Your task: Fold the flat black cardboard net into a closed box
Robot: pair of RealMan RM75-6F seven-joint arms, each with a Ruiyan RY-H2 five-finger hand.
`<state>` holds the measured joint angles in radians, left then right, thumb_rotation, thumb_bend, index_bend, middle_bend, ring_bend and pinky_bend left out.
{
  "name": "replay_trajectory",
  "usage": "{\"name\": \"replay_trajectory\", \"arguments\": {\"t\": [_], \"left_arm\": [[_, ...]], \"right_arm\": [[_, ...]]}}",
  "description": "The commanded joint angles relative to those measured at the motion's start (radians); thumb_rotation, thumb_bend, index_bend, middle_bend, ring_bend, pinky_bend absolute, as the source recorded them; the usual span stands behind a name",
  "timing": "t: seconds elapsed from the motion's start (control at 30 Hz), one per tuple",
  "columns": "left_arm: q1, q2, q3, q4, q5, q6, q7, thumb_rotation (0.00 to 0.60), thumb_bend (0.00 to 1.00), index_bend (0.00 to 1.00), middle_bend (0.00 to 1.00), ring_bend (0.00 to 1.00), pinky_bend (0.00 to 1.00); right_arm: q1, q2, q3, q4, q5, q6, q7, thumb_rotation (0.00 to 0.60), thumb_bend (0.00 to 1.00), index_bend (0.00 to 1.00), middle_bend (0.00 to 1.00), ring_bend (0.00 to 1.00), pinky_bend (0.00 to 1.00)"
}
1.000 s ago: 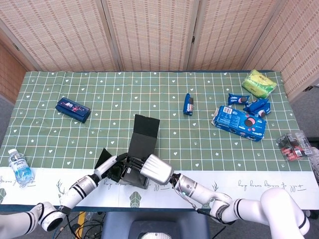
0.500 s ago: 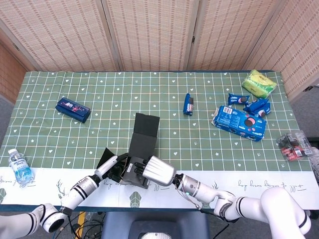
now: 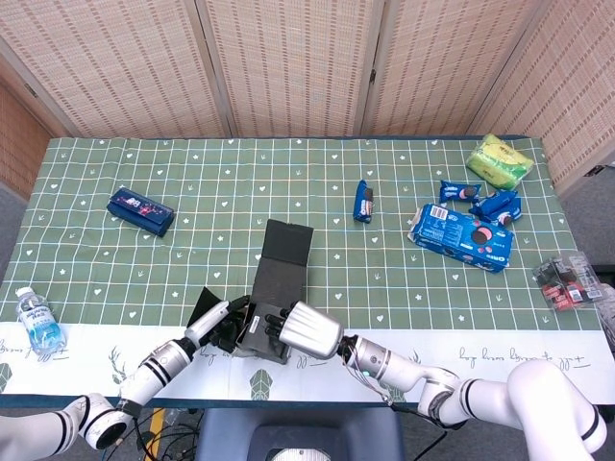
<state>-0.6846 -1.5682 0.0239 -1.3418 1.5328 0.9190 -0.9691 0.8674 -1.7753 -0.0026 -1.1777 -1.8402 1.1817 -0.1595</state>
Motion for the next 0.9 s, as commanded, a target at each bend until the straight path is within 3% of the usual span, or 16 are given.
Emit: {"name": "replay_trajectory", "arguments": {"t": [0.03, 0.5, 0.9], "left_arm": [[0.001, 0.003, 0.001, -0.003, 0.002, 0.001, 0.001, 0.6, 0.11, 0.16, 0.23, 0.55, 0.66], [-0.002, 0.015, 0.012, -0.015, 0.024, 0.007, -0.012, 0.6, 0.11, 0.07, 0.12, 0.51, 0.66], [-0.001, 0.021, 0.018, -0.019, 0.027, 0.011, -0.021, 0.6, 0.11, 0.06, 0.12, 0.51, 0.66]], "right_arm": [[0.003, 0.002, -0.002, -0.005, 0.001, -0.009, -0.007, 0.6, 0.24, 0.48, 0.4, 0.68, 0.82], [0.007, 0.019, -0.015, -0.036, 0.009, -0.049, -0.038, 0.6, 0.24, 0.48, 0.39, 0.68, 0.82], [0.025, 0.053, -0.031, -0.069, 0.005, -0.104, -0.062, 0.6, 0.25, 0.48, 0.38, 0.68, 0.82]]}}
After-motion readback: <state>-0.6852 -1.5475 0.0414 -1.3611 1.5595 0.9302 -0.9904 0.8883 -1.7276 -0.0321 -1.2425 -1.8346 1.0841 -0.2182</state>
